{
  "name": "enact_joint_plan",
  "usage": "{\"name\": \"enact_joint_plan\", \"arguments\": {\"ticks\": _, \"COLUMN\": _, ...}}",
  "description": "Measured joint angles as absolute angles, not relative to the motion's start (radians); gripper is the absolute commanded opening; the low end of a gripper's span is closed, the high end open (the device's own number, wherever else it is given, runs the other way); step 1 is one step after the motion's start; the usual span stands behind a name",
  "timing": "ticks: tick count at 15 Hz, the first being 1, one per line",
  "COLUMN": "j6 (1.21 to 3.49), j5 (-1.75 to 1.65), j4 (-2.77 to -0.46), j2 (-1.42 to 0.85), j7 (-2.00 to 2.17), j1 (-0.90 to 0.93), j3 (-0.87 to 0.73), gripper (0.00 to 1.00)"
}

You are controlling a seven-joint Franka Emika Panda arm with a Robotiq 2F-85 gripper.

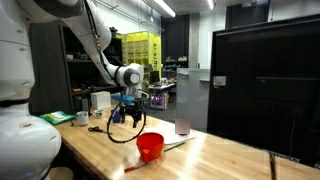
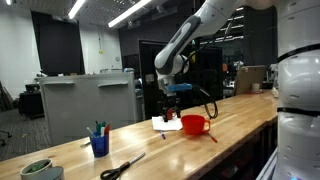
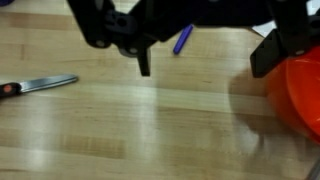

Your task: Bring the blue sharpie closer to the cup

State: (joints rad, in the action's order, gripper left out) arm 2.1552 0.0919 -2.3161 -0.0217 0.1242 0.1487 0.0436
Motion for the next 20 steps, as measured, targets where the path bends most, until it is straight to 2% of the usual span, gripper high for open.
{"name": "enact_joint_plan", "arguments": {"ticks": 8, "j6": 2.192, "j5": 0.108, "j4": -2.338, "j2": -0.023, "j7": 0.128, "j1": 0.147, "j3": 0.062, "gripper": 1.0}}
{"name": "enact_joint_plan", "arguments": {"ticks": 20, "j6": 2.331, "j5": 0.176, "j4": -2.395, "j2": -0.026, "j7": 0.434, "j1": 0.196, "j3": 0.176, "gripper": 1.0}}
